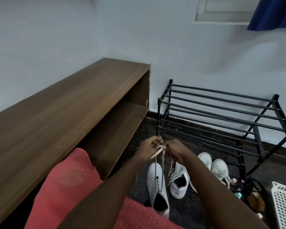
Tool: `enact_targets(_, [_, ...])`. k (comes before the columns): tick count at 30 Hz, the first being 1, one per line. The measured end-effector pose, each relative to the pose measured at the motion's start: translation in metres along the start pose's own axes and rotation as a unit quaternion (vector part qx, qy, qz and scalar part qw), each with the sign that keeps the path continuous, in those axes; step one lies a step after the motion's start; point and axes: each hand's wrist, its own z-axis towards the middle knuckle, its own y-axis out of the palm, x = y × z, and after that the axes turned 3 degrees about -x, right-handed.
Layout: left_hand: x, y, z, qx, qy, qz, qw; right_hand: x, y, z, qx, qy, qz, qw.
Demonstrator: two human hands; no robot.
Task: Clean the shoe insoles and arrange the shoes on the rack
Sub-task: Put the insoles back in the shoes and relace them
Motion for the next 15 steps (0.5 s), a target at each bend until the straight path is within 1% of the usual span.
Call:
enact_targets(1, [-0.007,0.002,0.001,0.008,0.014,-0.003,1.0,0.004,-0.002,0.002,-0.006,0.018,0.074,0.997])
enact_targets(3, [-0.019,0.005,0.002,0.02,0.03,-0.009,0.999,0.01,-0.003,0.005,-0.021,0.036,0.145,0.988])
enact_targets(5, [-0.022,0.007,0.002,0.034,0.028,-0.055,0.998,0.012,-0.004,0.008,-0.025,0.037,0.169,0.985])
enact_targets(7, [-0.018,0.009,0.002,0.087,0.038,-0.037,0.995,0.013,-0.006,0.009,-0.008,0.033,0.182,0.983])
enact_targets(8, [-0.017,0.009,0.001,0.104,0.029,-0.036,0.993,0.013,-0.007,0.009,0.003,0.027,0.181,0.983])
enact_targets(10, [-0.019,0.01,0.005,0.105,-0.015,-0.108,0.989,0.014,-0.009,0.011,0.022,0.005,0.161,0.987])
enact_targets(13, [-0.019,0.013,0.005,0.079,-0.077,-0.237,0.965,0.019,-0.014,0.012,0.041,-0.008,0.105,0.994])
enact_targets(15, [-0.016,0.014,0.003,0.067,-0.115,-0.299,0.945,0.028,-0.013,0.013,0.032,0.017,0.139,0.99])
